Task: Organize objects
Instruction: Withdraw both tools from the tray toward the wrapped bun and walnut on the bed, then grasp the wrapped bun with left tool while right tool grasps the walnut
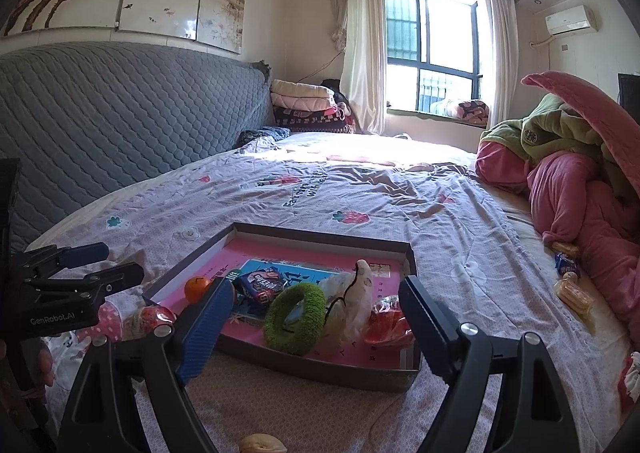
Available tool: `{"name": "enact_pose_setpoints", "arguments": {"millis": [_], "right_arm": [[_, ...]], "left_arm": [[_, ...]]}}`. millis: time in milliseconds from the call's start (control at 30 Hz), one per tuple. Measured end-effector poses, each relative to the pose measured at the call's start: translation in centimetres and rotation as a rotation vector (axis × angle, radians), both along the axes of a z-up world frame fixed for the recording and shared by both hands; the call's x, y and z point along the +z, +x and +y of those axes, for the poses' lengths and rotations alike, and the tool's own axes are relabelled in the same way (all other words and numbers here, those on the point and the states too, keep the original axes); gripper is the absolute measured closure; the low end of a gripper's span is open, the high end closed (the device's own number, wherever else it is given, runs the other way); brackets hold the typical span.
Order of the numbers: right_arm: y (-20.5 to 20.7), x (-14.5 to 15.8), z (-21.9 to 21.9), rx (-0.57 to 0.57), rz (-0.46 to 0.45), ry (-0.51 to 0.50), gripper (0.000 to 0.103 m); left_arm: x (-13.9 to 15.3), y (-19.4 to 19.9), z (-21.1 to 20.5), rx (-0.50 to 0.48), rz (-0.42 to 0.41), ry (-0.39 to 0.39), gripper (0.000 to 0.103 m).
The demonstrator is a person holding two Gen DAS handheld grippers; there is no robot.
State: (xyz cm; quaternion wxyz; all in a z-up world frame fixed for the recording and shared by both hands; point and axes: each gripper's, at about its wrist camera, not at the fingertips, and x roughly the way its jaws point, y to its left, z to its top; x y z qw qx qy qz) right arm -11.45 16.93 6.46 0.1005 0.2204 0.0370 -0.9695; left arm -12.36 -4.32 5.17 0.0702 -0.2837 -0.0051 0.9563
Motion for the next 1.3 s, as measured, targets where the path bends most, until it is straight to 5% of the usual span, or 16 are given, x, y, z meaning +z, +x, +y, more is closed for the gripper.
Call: {"name": "enact_pose_setpoints", "arguments": {"millis": [300,633,1300], "right_arm": [[2.1,-0.5,-1.1,0.03,0.005,0.043,0.018],[2.1,-2.3,-1.4,0.079,-0.094,0.02,0.017],[2.5,-6.7,-1.0,0.137,-0.236,0.097,0.017]], "left_arm": [[-0.8,1.1,0.4,-0.015,-0.02,-0.033,0.026],[-2.8,1.0,1.0,-0.054,-0.091,-0.062,0.026],[-4.2,1.3,0.1,-0.087,-0.104,-0.105,0.026]]}}
